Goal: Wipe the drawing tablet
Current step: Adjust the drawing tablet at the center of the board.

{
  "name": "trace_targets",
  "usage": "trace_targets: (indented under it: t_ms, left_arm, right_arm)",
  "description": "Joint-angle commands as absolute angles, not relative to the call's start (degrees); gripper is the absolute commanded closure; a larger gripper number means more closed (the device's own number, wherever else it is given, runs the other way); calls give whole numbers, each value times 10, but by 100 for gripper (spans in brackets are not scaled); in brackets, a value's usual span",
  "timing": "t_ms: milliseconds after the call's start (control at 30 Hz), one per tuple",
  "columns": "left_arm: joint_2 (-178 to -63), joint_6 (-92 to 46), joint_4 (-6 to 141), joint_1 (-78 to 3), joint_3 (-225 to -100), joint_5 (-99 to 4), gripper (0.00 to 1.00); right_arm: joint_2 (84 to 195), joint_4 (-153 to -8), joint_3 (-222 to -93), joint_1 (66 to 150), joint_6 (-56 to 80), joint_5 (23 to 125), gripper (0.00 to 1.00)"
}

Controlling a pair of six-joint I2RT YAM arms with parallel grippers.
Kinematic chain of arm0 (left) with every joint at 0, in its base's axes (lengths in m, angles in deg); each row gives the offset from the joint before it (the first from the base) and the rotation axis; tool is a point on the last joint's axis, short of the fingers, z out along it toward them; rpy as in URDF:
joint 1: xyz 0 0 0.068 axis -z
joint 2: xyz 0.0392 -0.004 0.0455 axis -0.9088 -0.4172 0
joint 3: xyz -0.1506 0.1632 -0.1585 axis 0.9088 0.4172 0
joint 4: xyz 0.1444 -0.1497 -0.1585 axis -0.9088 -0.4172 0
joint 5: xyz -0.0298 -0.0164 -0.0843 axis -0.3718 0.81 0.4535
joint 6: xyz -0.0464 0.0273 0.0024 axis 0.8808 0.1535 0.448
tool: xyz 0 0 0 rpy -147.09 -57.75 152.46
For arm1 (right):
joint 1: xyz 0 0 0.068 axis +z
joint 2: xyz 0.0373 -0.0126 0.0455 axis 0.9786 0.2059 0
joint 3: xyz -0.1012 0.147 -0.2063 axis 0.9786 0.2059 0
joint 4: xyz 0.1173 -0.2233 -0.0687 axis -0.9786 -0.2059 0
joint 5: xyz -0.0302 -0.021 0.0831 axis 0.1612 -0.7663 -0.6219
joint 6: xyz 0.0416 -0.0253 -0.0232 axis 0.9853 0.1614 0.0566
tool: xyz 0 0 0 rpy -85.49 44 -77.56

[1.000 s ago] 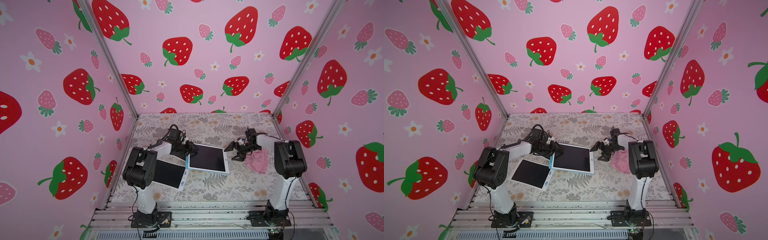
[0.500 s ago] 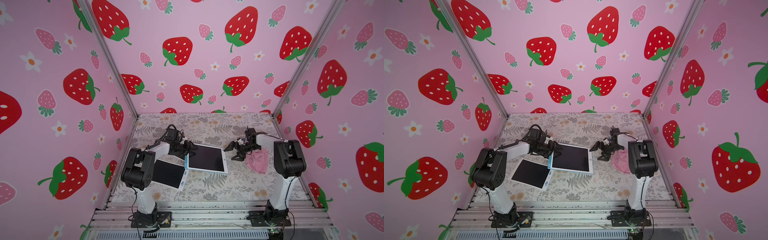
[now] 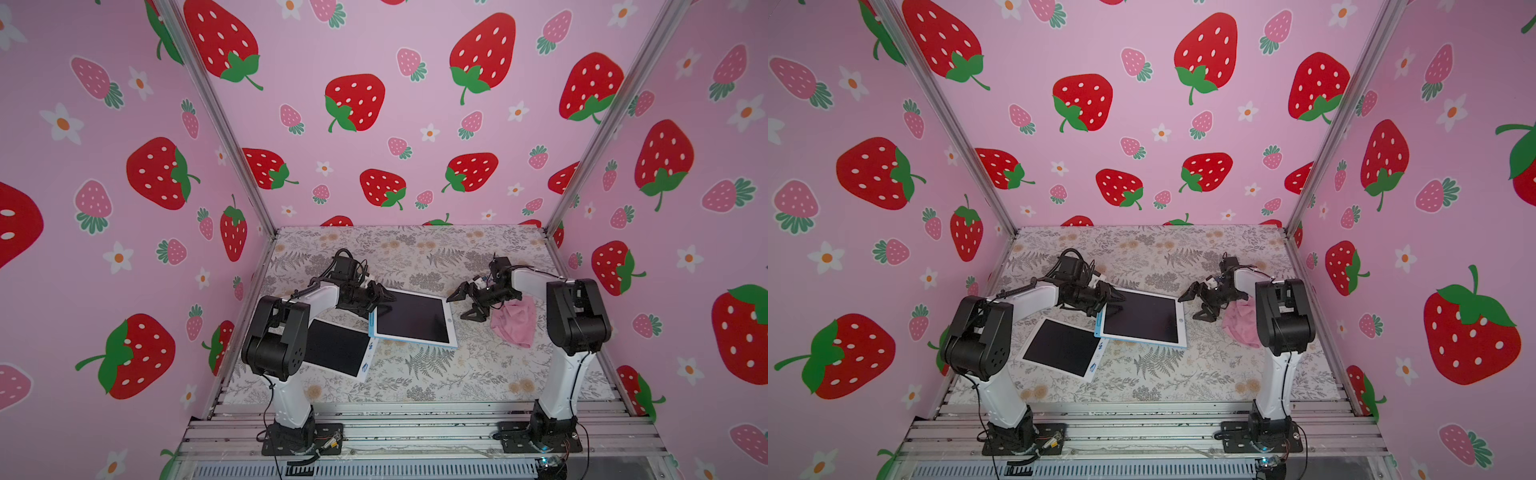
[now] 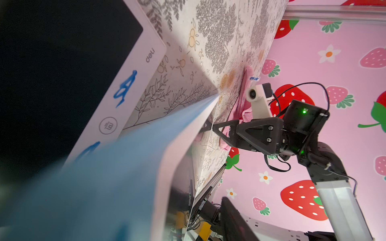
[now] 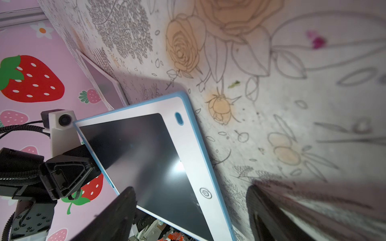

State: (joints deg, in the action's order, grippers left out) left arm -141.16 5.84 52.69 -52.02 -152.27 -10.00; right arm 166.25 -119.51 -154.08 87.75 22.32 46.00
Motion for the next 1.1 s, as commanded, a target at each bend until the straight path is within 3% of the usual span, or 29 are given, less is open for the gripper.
trace_targets:
  t_ms: [0,533,867,1067]
  left_arm:
    - [-1395,105,589,-529,-1526,-66,86]
    - [-1400,171,686,-542,-1514,-15,92]
    - [-1414,217,748,-547,-1505,-8,92]
    - [-1423,243,783,-550,-1503,-2,92]
  right_arm:
    - [1675,-1189,-1523,883,226,467,15]
    - [1683,-1068,-1497,875,270,297,19]
    - [1639,-943,-1464,875,356,218,37]
    - [1610,-876,-1448,873,415,206,59]
